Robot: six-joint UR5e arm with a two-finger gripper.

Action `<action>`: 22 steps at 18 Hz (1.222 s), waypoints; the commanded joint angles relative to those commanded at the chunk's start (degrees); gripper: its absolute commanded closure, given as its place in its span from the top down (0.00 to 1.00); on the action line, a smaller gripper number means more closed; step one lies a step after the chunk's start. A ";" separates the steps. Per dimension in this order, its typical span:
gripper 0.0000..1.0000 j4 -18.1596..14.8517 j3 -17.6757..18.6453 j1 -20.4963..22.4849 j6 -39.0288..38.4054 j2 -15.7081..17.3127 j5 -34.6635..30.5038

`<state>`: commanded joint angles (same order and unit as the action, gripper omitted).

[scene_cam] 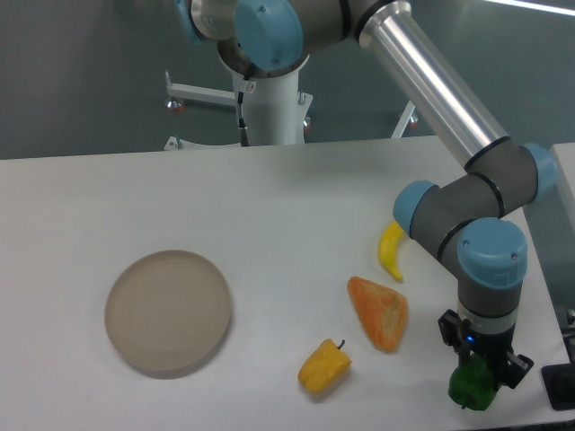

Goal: Place the green pepper on the table
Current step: 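Lift the held green pepper up from beside the banana with the gripper, then carry the green pepper over the table toward the plate area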

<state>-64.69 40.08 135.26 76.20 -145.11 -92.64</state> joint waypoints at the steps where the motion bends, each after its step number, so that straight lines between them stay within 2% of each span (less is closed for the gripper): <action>1: 0.37 0.00 0.26 0.00 -0.09 0.17 0.00; 5: 0.37 -0.53 1.14 -0.17 -0.09 1.22 0.17; 10: 0.37 -1.66 7.46 -1.58 -0.09 6.58 0.09; 12: 0.37 -4.12 9.22 -1.67 -0.09 9.22 0.00; 14: 0.37 -8.07 11.41 -1.93 -0.09 12.46 0.00; 16: 0.37 -9.49 15.19 -2.90 -0.09 16.24 -0.09; 22: 0.37 -10.37 30.30 -5.97 -1.05 27.23 -0.09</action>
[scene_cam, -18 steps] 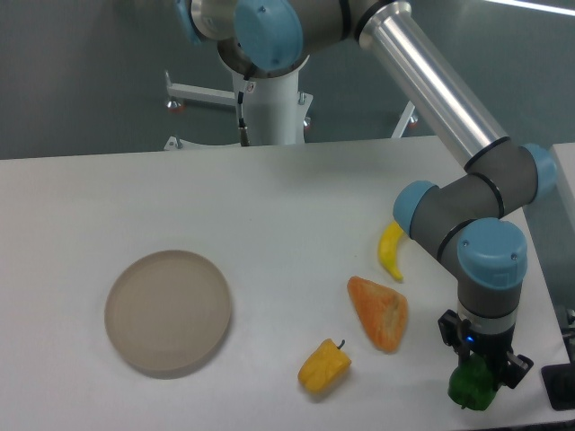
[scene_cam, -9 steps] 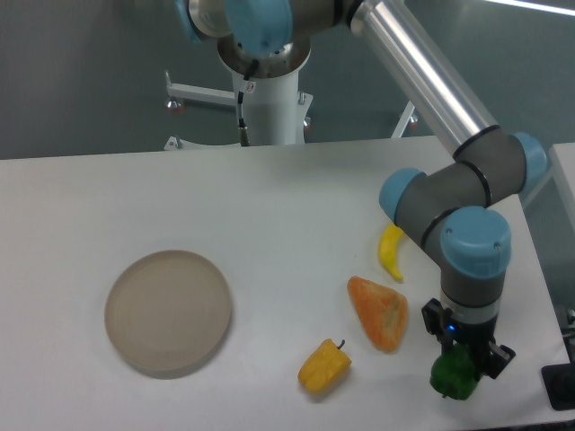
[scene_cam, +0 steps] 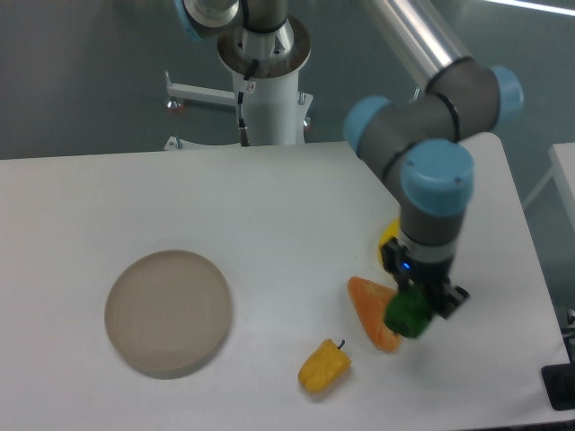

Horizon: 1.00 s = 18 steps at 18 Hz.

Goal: Place the green pepper on the table
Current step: 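Carry the green pepper over the table toward the plate area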

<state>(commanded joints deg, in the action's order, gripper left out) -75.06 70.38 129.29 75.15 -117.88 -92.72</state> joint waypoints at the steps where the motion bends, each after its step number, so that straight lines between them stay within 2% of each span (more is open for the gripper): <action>1: 0.37 0.00 2.29 -0.44 -0.09 1.58 0.26; 3: 0.38 0.26 5.90 -0.71 -3.84 4.22 1.14; 5: 0.37 0.26 8.10 -1.32 -11.74 5.37 4.20; 7: 0.37 0.79 11.61 -1.32 -15.72 6.60 5.89; 8: 0.37 1.31 13.63 -1.32 -15.91 7.13 5.89; 13: 0.37 12.29 22.77 -1.23 -12.76 9.33 5.54; 18: 0.37 13.18 27.88 -1.59 -11.61 11.26 5.19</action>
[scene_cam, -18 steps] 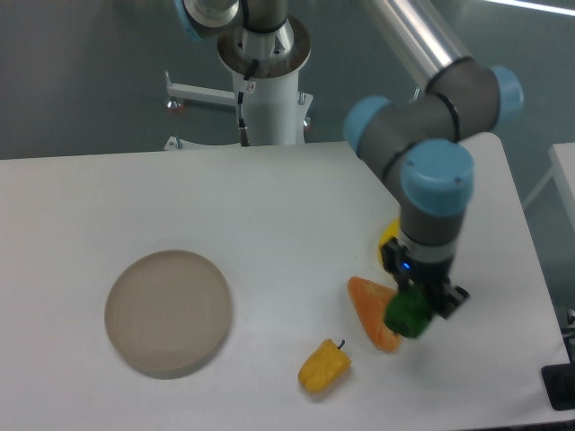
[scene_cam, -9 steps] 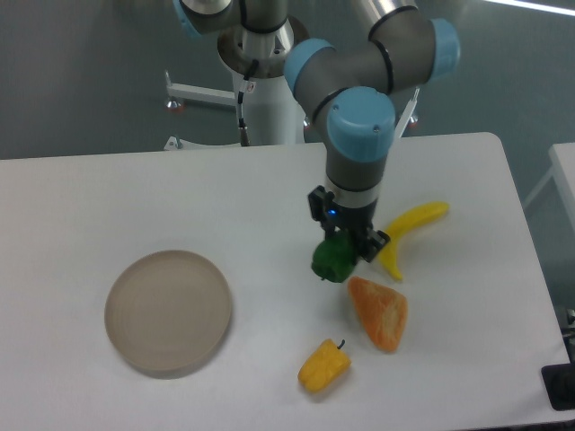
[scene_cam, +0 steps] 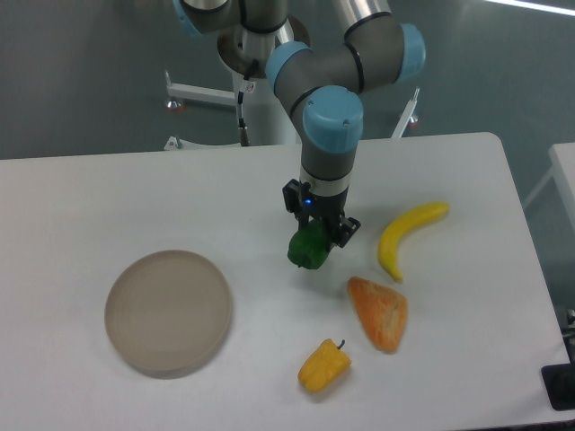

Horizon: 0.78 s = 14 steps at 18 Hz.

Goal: Place the green pepper on the table
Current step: 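Carry the green pepper over the table toward the plate area, then lower the green pepper onto the table surface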

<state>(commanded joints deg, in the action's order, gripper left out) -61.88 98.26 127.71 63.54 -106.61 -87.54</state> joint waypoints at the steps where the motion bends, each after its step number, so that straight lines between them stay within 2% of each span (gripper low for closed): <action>1: 0.37 -0.09 0.53 -0.17 0.00 0.44 0.00; 6: 0.37 0.18 2.73 -2.01 0.35 0.79 -0.09; 10: 0.37 0.18 4.04 -2.81 6.93 0.88 -0.18; 14: 0.37 0.18 4.75 -2.99 7.29 0.88 -0.09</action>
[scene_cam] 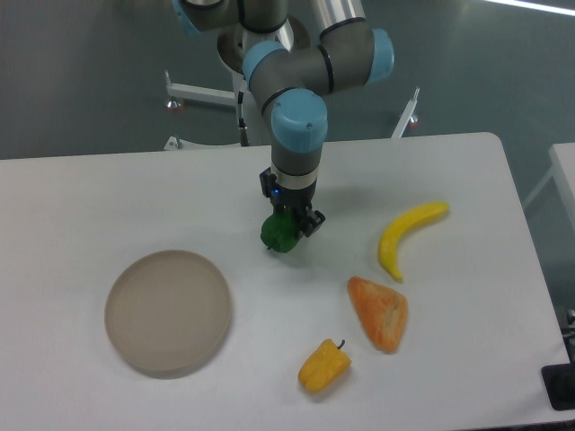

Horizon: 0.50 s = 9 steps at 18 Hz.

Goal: Place the green pepper on the table
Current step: 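Lower the green pepper onto the table surface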

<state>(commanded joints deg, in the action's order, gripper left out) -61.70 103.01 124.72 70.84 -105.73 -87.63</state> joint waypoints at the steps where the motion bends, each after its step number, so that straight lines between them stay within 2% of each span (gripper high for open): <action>1: 0.37 0.09 0.17 0.00 -0.26 -0.09 0.00; 9: 0.37 0.88 1.05 -0.97 -0.70 -0.53 0.09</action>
<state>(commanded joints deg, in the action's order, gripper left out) -60.82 104.06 123.75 70.14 -106.26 -87.54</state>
